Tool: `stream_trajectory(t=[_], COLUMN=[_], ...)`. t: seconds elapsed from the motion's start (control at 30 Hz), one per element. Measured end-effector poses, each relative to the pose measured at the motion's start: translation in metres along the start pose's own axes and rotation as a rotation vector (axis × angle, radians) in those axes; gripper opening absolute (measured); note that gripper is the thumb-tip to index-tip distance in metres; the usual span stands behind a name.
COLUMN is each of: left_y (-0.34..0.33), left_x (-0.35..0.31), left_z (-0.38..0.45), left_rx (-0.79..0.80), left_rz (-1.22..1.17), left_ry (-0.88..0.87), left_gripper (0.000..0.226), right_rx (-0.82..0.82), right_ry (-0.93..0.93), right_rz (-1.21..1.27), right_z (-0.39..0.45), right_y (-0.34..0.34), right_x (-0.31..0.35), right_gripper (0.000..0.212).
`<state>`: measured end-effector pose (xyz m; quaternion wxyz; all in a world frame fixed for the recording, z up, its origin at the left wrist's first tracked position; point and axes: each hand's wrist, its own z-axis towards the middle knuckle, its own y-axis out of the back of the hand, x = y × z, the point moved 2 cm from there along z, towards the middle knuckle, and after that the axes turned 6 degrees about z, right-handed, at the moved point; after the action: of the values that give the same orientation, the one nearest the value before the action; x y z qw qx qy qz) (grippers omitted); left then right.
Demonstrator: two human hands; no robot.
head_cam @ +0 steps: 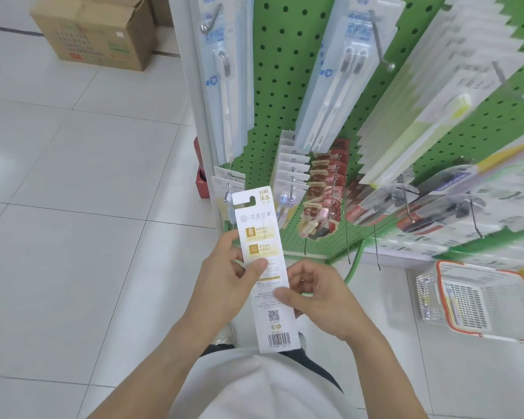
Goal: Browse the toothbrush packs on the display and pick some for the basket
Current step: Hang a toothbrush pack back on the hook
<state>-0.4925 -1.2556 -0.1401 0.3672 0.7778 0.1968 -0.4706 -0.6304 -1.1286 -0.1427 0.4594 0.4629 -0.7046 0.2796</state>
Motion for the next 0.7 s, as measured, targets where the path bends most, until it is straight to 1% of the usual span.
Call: stream_trajectory(t=[0.17, 0.23, 0.33, 0.37, 0.47, 0.53, 0.63, 0.7], left_y=[-0.004, -0.011, -0.035, -0.043, -0.065, -0.082, -0.114, -0.143], left_x=[0.001, -0.003, -0.006, -0.006, -0.005, -0.004, -0.004, -0.005], left_z=[0.002, -0.005, -0.020, -0.024, -0.030, -0.035, -0.053, -0.065], left_rx=[0.091, 0.141, 0.250, 0.273, 0.236, 0.215, 0.224, 0.237], left_rz=[0.151, 0.153, 0.111, 0.102, 0.024, -0.020, -0.016, -0.021], left_ry=[-0.018, -0.035, -0.073, -0.059, -0.005, 0.021, 0.028, 0.067], left_gripper=[0.075, 0.074, 0.064, 0.055, 0.004, 0.018, 0.041, 0.046], right_rx=[-0.181, -0.270, -0.375, -0.392, -0.461, -0.514, -0.525, -0.548], right_ry=[0.054, 0.083, 0.151, 0.172, 0.261, 0.282, 0.254, 0.252], right_rz=[-0.136, -0.159, -0.230, -0.259, -0.277, -0.226, -0.217, -0.202], right_z=[-0.011, -0.020, -0.035, -0.040, -0.058, -0.072, -0.097, -0.119], right_y=[-0.009, -0.011, -0.014, -0.016, -0.015, -0.005, 0.020, 0.040], right_x=[-0.008, -0.011, -0.019, -0.023, -0.040, -0.051, -0.069, -0.081], right_gripper=[0.019, 0.018, 0.019, 0.017, 0.017, 0.021, 0.023, 0.025])
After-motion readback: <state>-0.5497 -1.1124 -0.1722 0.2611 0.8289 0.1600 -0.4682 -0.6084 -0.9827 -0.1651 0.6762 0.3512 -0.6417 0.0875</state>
